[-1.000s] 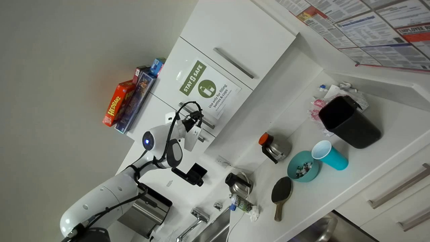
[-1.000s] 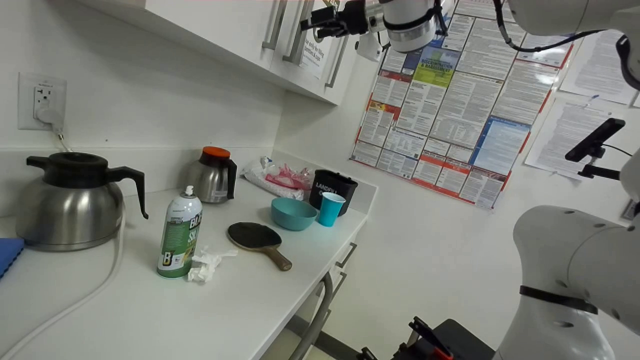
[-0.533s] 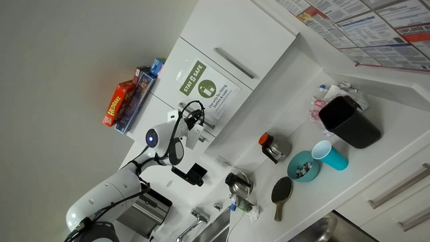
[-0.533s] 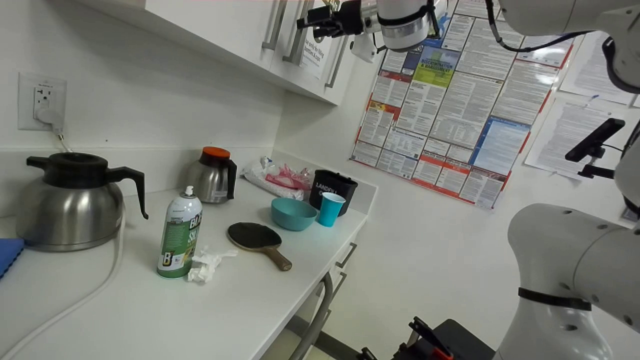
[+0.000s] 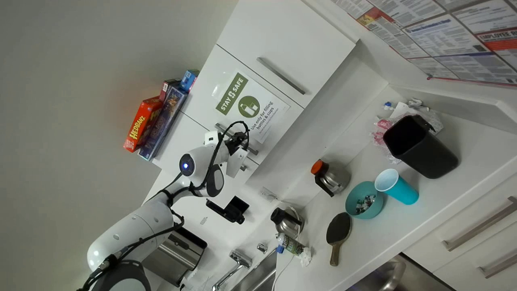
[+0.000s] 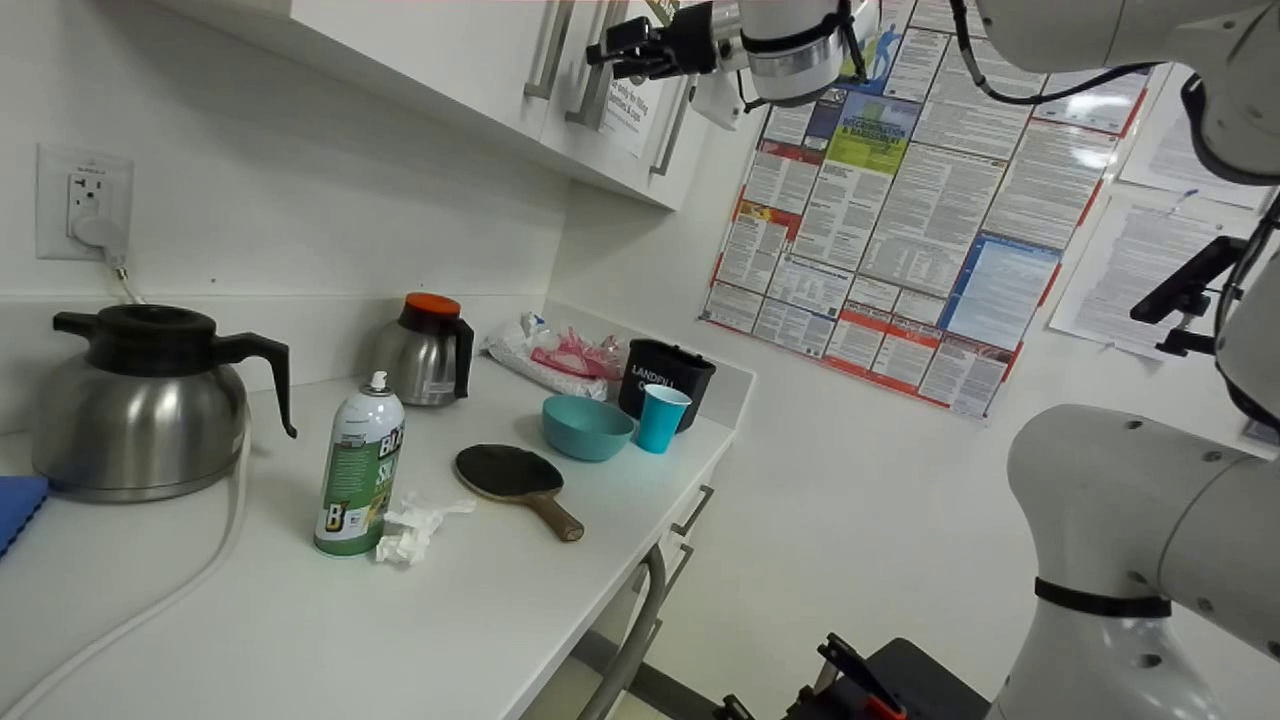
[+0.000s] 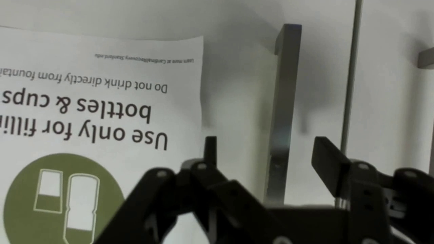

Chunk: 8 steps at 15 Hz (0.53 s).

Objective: Open the top right cabinet door

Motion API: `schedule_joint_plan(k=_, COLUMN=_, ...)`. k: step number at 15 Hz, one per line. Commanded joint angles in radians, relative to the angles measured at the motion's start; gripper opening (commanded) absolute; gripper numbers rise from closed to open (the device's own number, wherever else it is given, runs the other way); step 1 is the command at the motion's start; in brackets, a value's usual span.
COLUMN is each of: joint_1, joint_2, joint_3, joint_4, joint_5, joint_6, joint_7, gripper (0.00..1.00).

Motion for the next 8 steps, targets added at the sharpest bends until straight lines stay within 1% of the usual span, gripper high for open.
schedule_joint_plan(k=1, joint_1=0.080, joint_2=0.017, joint_3=-0.070, joint_4=0.030, joint_5=0.039, joint_6=0.041, joint_7=-0.042, gripper=0.42)
schedule_joint_plan(k=6, joint_1=0.156, joint_2=0.006, joint_3=-0.132, joint_4=0.031, joint_5=0.025, joint_6=0.048, joint_7=-0.036, gripper=0.04)
schedule_joint_plan(k=7, joint_1=0.154, joint_2=0.006, joint_3=-0.130, joint_4=0.028, joint_5=0.017, joint_6=0.047, joint_7=-0.026, gripper=0.01)
schedule_joint_plan(k=8, joint_1=0.142, joint_2=0.011, joint_3=-0.124, joint_4=0.025, joint_5=0.013, joint_6=0.049, joint_7=-0.005, gripper=0.02)
